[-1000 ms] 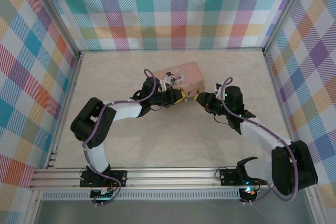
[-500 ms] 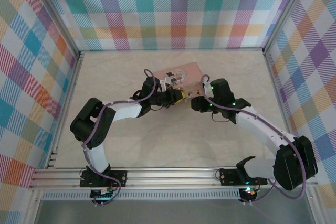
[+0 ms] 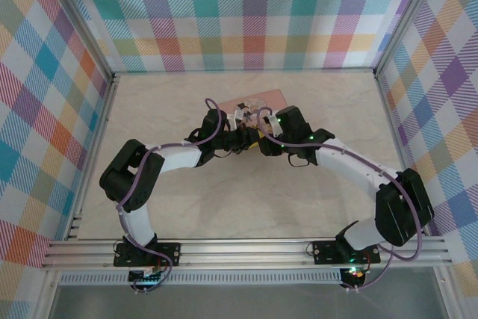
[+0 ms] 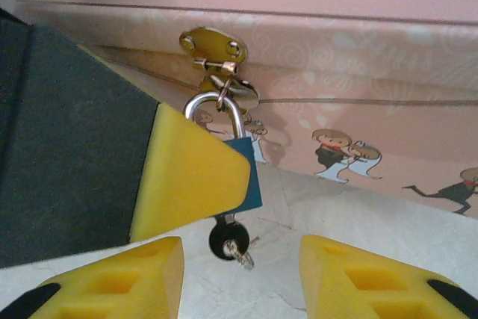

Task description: Unlock a padlock with a key

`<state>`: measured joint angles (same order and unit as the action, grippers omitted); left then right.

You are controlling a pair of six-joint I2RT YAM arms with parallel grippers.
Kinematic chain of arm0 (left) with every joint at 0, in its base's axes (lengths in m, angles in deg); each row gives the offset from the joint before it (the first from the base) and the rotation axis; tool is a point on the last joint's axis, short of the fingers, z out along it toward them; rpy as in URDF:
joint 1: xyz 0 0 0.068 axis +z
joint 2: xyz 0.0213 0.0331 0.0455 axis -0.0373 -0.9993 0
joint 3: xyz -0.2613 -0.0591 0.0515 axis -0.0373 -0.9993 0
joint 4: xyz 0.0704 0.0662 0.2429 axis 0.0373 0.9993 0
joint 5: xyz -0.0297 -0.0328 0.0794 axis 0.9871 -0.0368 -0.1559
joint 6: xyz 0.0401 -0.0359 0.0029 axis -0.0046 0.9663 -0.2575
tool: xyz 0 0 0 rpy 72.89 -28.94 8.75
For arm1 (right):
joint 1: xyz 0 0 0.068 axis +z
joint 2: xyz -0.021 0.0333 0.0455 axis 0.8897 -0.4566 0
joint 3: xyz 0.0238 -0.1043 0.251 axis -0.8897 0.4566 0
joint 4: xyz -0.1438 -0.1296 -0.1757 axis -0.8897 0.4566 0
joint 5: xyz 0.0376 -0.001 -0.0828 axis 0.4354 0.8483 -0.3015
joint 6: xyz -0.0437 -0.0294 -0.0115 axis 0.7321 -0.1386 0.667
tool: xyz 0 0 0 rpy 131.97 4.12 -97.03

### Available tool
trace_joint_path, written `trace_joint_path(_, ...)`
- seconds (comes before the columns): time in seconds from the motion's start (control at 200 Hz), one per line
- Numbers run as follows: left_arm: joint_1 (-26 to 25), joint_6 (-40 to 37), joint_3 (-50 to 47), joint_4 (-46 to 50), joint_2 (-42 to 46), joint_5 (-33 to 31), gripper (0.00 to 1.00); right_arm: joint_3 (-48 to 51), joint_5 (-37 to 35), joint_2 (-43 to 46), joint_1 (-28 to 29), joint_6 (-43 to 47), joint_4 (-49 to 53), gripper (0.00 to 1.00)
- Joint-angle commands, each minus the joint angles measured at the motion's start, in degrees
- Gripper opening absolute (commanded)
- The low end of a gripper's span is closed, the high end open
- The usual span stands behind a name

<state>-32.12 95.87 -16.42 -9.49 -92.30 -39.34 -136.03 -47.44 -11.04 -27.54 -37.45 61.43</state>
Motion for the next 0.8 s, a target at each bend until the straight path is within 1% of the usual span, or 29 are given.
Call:
trace_joint_path(0.0,-0.25,0.68,1.05,-1.75,3.15,2.94,0.06,-2.07,-2.8,-1.1,0.82,2.49,1.52,0.46)
trace_joint_path(0.245,-0.19,0.68,0.83,-1.91,3.33,2.95,0.06,-4.03,-4.84,-3.42,2.13,4.6,2.6,0.42)
trace_joint_path(0.59,-0.19,0.77,0.77,-2.01,3.28,2.95,0.06,-5.55,-6.67,-5.02,3.38,5.59,2.89,0.34)
trace_joint_path(0.68,-0.19,0.86,0.79,-2.08,3.06,3.01,0.06,-5.73,-7.01,-5.28,3.43,5.86,2.95,0.27)
trace_joint_path(0.715,-0.19,0.86,0.87,-2.1,3.05,3.07,0.06,-5.73,-6.9,-5.33,3.46,5.92,2.95,0.22)
trace_joint_path(0.725,-0.19,0.86,0.87,-2.1,3.01,3.11,0.06,-5.77,-6.8,-5.37,3.47,5.94,2.95,0.19)
trace_joint_path(0.75,-0.15,0.94,0.81,-2.05,2.95,3.09,0.06,-5.76,-6.79,-5.37,3.47,5.94,3.01,0.16)
trace_joint_path(0.795,-0.19,0.86,0.87,-2.1,2.95,3.03,0.06,-5.68,-6.64,-5.37,3.48,6.01,3.06,0.07)
